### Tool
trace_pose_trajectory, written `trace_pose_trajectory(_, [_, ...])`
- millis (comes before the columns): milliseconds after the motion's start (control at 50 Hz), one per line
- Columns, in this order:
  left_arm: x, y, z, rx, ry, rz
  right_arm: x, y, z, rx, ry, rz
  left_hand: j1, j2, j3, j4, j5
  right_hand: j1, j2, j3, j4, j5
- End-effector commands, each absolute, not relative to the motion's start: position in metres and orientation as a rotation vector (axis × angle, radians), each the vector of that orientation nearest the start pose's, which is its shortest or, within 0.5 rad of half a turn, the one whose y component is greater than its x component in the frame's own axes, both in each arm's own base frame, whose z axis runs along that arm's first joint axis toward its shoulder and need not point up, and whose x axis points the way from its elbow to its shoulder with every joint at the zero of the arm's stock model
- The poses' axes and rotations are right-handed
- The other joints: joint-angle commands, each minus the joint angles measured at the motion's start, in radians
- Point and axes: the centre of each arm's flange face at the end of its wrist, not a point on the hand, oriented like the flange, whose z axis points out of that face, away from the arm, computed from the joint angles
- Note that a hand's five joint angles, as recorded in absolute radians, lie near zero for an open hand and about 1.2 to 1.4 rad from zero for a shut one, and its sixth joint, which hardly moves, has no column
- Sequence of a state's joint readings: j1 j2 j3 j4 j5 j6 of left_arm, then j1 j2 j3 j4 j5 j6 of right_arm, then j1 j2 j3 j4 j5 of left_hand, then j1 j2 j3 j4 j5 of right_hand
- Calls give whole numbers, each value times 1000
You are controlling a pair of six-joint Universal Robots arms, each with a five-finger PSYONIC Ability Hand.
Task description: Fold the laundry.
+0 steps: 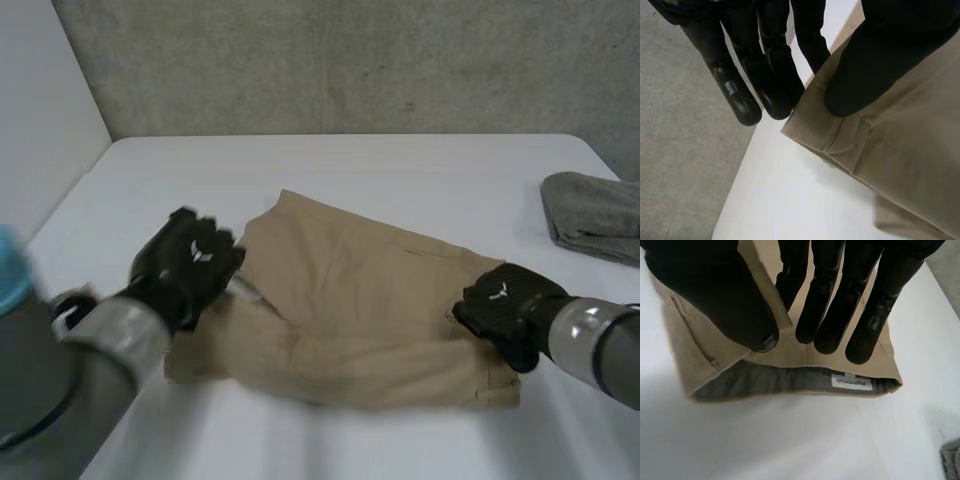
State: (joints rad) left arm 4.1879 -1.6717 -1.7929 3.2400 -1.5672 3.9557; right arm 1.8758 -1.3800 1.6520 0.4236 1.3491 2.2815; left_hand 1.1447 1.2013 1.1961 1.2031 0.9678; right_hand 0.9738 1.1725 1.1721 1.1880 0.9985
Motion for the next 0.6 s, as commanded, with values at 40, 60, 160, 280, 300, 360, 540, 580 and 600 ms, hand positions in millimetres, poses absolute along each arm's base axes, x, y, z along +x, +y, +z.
trace_pose_trajectory(40, [-300,-268,202,1284,1818,-1831,228,-252,197,-1514,2374,-1582,252,195,200,193,254,422,224,224,208,223])
trace_pose_trajectory(60, [-308,-277,200,1266,1811,-1839,228,-259,195,-1492,2385,-1635,252,195,200,193,254,422,224,224,208,223])
trace_pose_trajectory(160, [-327,-304,193,1228,1791,-1884,230,-272,191,-1445,2400,-1748,252,195,200,193,254,422,224,224,208,223])
trace_pose_trajectory(280, [-351,-324,188,1186,1787,-1972,231,-290,189,-1350,2381,-1912,252,195,200,193,254,422,224,224,208,223])
trace_pose_trajectory(300, [-355,-331,186,1165,1791,-1998,232,-292,190,-1336,2375,-1937,252,195,200,193,254,422,224,224,208,223])
trace_pose_trajectory(360, [-360,-339,181,1145,1805,-2018,232,-300,184,-1303,2378,-1994,252,195,200,193,254,422,224,224,208,223])
trace_pose_trajectory(540, [-377,-364,161,1135,1853,-2016,235,-320,165,-1259,2423,-2035,252,195,200,193,254,422,224,224,208,223])
trace_pose_trajectory(580, [-379,-367,159,1140,1861,-2007,234,-325,162,-1248,2435,-2046,252,195,200,193,254,422,224,224,208,223])
trace_pose_trajectory(600, [-381,-368,157,1144,1866,-2003,234,-328,159,-1240,2447,-2054,252,195,200,193,254,422,224,224,208,223])
